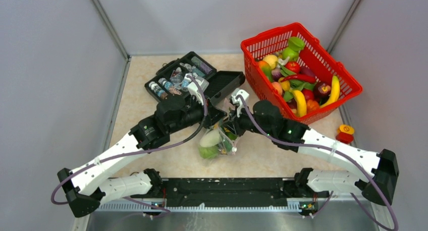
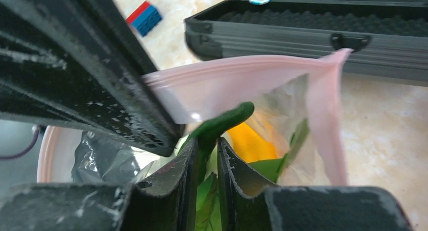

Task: Place the food in the zip-top bag and seal the zipper
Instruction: Place the fake vegetable in the zipper food storage bag, then pick up the fake vegetable from the bin.

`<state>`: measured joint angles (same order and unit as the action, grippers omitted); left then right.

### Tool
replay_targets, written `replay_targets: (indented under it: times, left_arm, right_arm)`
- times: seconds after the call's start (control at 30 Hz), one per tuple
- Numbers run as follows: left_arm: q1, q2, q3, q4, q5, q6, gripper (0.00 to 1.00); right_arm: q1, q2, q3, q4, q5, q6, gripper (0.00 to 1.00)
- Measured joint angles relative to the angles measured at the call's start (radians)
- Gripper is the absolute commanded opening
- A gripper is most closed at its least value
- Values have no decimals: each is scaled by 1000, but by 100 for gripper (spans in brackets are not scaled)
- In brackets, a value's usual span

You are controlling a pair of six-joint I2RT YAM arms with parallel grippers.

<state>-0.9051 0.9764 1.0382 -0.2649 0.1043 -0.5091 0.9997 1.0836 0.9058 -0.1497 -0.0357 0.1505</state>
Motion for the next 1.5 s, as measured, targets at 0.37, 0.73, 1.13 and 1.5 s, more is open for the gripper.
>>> replay_targets:
  times: [0.37,0.73,1.13,1.5]
  left_arm:
    - [0,-3,7,-5,-16,7,0]
    - [0,-5,7,-5,-22,7,0]
    - [0,-6,6,-5,-23,7,0]
    - [0,-19,-2,-9,-23,14,0]
  right_arm:
    - [0,-278,-60,7,-70,-103,28]
    - [-64,-332,14,-33,406,-163,39]
    - [-565,-158,217,-260,407,-78,64]
    - [-900,128,269,-504,232,-41,71]
